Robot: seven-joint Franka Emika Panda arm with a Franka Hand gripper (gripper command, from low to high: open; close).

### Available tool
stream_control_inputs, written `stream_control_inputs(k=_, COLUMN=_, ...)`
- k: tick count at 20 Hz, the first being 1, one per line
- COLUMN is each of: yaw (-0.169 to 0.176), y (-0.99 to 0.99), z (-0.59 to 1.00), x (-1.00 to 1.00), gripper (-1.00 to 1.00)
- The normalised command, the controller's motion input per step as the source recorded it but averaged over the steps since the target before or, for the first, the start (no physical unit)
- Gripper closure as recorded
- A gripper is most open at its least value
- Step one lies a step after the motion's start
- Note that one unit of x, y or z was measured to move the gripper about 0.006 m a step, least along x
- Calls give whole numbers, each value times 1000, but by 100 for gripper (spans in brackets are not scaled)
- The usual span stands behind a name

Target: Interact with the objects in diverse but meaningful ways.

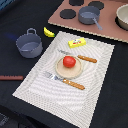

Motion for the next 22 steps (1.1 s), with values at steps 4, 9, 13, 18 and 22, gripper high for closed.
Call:
stream_control_inputs(k=4, yaw=-3, y=-256, z=-316, x=-21, gripper=-100)
stream_control_inputs(k=9, yaw=0, y=-338, z=-379, x=70, gripper=-100)
stream_control_inputs(k=13, yaw=0, y=-320, z=-336, x=77, gripper=-100)
stream_control_inputs(k=18, yaw=-4, y=-455, z=-315, x=40, gripper=-100)
stream_control_inputs(k=22, yaw=0, y=-501, z=-383, x=-152, gripper=-100)
